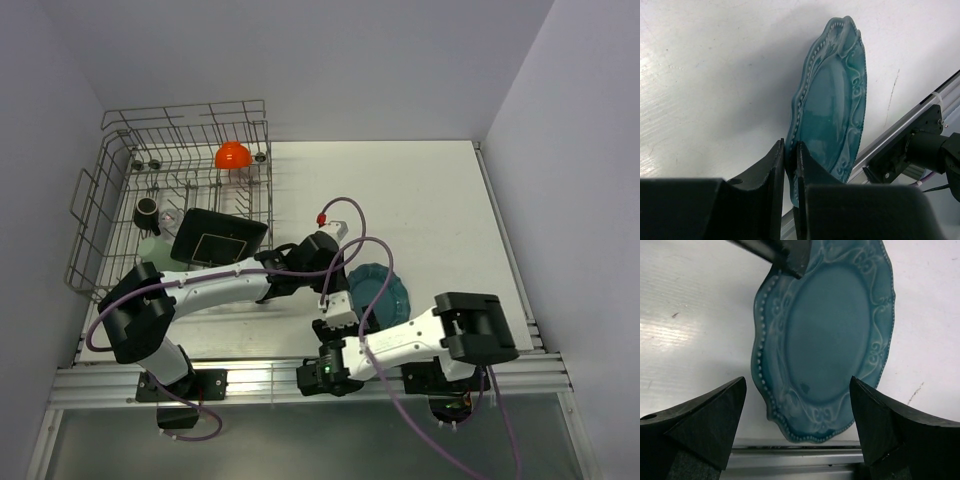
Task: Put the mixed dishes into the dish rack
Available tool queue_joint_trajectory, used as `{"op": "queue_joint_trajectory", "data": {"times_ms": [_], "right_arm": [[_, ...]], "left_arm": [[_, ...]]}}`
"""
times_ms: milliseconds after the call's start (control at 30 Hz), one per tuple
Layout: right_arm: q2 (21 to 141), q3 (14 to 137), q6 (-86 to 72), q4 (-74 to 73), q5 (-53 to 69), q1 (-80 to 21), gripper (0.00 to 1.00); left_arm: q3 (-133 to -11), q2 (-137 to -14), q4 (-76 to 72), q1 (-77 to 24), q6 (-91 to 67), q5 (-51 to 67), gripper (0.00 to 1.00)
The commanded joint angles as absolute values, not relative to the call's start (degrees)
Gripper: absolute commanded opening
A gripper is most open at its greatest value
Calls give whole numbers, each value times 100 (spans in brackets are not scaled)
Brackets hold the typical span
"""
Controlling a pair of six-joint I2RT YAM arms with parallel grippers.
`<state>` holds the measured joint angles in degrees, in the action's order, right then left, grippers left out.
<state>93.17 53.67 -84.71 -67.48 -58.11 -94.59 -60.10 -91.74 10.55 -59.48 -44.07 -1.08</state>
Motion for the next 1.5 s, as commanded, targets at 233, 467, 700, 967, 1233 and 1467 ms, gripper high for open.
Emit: {"op": "queue_joint_trajectory", "data": {"times_ms": [233,467,700,967,1233,1467], "right_arm": [[10134,5564,-9598,-7128,-6398,-8992,77],[10301,5625,-9536,-7127,-6399,-8912,30],[10573,5818,-9861,-7540,-6372,-8930,0],[10679,6073,-10064,-7980,-6372,-9201,0],[9635,6012,-8388,-6913,-6249,-9299,0],[7587,5810,-5760,-4950,-5626,-8764,0]], "left_arm": [[-5994,-8991,897,-5977,-4245,141,0],[-5933,-9017,835,-5977,-4245,193,0],[-5915,-8982,808,-5977,-4254,185,0],[-6362,-8508,1203,-5906,-4087,-395,99],[-6890,-7263,2109,-5407,-3666,-1362,99],[-7145,-6083,2373,-5019,-3024,-1292,99]]}}
